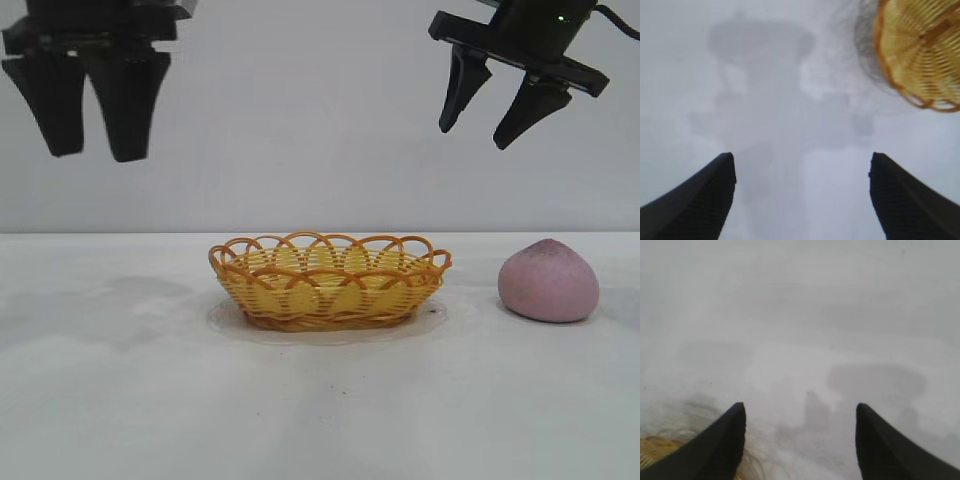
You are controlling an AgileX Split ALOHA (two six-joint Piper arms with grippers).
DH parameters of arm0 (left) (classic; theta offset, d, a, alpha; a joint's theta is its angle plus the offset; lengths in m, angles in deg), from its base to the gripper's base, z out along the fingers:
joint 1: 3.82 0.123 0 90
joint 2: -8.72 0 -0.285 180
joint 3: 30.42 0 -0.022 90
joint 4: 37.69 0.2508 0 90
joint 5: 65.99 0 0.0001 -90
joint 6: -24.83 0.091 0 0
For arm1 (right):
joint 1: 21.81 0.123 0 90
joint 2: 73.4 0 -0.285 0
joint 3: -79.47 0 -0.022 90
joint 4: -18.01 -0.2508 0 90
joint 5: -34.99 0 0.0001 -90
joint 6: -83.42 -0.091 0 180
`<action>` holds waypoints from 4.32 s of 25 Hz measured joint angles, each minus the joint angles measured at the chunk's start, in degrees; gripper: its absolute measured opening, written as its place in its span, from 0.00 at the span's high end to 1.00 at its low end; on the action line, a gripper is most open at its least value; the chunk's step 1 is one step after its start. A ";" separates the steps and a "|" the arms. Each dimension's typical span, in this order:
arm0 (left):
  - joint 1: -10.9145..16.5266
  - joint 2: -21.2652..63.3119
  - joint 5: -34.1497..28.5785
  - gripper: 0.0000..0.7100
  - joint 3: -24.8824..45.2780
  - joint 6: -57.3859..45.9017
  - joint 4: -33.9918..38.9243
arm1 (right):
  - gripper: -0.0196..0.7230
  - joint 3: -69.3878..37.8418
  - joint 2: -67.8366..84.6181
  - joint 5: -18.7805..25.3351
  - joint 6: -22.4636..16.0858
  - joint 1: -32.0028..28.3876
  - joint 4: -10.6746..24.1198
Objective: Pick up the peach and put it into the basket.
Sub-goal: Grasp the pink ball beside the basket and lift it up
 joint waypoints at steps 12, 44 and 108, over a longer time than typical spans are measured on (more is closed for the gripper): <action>14.56 0.00 -5.77 0.30 0.00 -2.10 -2.32 | 0.43 0.00 0.00 1.08 0.16 0.00 0.00; 19.88 66.93 -1.98 0.30 41.78 -2.44 -11.19 | 0.43 0.00 0.00 1.31 1.05 0.00 0.48; 19.98 106.96 -1.80 0.30 55.29 -5.33 -11.19 | 0.50 0.21 0.44 31.33 -6.47 1.05 14.01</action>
